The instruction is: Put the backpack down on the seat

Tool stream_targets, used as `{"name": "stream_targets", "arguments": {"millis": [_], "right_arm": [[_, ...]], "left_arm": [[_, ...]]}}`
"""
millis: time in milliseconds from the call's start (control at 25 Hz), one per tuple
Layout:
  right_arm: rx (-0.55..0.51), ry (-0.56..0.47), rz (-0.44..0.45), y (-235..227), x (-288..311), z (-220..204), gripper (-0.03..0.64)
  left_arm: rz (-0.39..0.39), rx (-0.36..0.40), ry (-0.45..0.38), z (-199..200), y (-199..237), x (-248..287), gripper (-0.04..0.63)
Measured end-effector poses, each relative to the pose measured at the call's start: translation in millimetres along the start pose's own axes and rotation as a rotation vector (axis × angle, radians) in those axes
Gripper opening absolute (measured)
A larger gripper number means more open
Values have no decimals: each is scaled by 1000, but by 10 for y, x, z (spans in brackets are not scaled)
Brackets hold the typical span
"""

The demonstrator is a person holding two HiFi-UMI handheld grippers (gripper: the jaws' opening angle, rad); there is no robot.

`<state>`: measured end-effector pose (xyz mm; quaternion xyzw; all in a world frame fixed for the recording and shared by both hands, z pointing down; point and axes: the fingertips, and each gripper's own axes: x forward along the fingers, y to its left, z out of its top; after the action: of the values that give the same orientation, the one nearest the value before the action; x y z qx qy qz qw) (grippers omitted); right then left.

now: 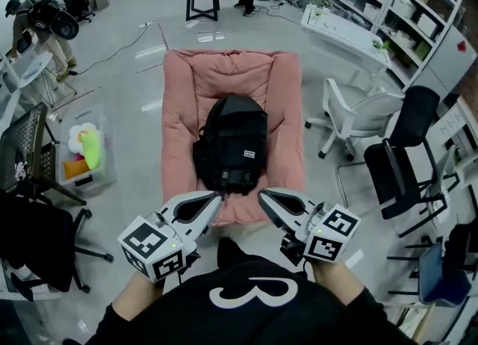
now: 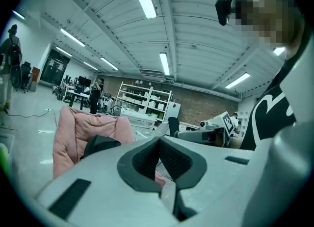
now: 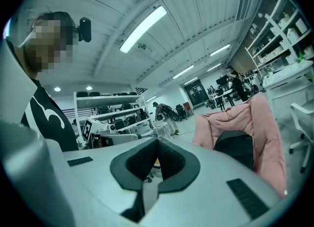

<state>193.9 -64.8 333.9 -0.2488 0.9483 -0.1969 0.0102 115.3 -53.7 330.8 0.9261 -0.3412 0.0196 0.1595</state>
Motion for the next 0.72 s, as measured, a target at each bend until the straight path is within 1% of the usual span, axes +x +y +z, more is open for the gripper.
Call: {"name": "stream_targets", "arguments": {"millis": [200, 320, 560, 720], "right_arm": [[11, 30, -19, -1, 2, -200, 3], [24, 35, -27, -1, -51, -233, 3], [-4, 35, -42, 91, -140, -103, 3], [43, 23, -30, 85, -158, -104, 3]], "left_arm": [[26, -45, -12, -92, 69, -75, 6], [29, -64, -10, -110, 69, -77, 6], [25, -45, -6, -50, -38, -111, 6], [16, -48, -6, -45, -65, -109, 6]]}}
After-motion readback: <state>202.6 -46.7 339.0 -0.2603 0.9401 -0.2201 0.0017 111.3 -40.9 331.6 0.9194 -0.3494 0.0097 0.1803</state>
